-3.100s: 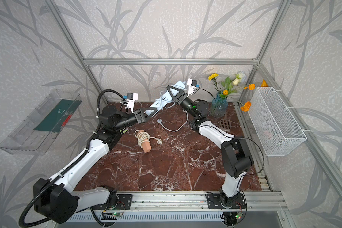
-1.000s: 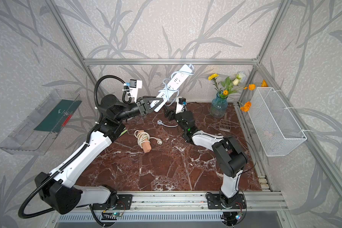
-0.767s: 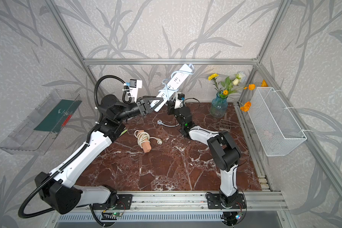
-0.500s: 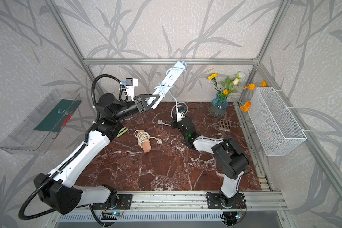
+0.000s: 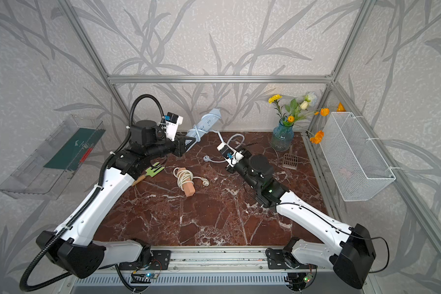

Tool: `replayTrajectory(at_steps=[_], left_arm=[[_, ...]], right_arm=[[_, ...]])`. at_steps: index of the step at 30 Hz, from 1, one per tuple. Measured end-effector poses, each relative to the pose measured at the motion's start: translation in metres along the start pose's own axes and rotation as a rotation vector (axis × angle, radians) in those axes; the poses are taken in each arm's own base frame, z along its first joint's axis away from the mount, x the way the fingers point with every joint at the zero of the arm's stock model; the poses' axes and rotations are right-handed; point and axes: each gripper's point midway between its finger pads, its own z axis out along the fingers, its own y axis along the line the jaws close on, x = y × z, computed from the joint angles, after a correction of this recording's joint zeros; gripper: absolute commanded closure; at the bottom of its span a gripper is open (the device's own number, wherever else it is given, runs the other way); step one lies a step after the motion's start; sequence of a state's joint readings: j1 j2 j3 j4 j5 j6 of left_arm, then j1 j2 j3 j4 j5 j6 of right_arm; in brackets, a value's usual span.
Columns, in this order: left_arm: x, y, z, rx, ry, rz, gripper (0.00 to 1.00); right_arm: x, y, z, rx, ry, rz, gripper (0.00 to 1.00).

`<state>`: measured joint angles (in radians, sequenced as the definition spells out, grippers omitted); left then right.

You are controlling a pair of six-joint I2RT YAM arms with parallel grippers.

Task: Wrap the cord around the power strip
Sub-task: Wrap the power cord around the power strip.

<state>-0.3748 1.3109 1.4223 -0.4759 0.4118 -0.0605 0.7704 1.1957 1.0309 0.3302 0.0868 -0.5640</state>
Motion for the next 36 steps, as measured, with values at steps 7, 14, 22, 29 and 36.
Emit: replayTrajectory(at_steps=[7, 14, 22, 29, 36], left_arm=[[0.057, -0.051, 0.007, 0.199, 0.19, 0.026, 1.0], [0.089, -0.082, -0.004, 0.416, 0.252, -0.07, 1.0], [0.077, -0.122, -0.031, 0.669, 0.182, -0.158, 1.0], [0.058, -0.134, -0.041, 0.744, 0.123, -0.161, 1.0], [0.044, -0.136, -0.041, 0.758, 0.105, -0.233, 1.0]], right_arm=[[-0.031, -0.005, 0.053, -0.148, 0.08, -0.236, 1.0], [0.018, -0.012, 0.086, -0.341, 0.2, -0.2, 0.91], [0.049, -0.035, 0.094, -0.503, 0.173, 0.142, 0.62], [0.065, -0.044, 0.088, -0.542, 0.111, 0.386, 0.51], [0.12, -0.03, 0.089, -0.498, 0.144, 0.587, 0.45]])
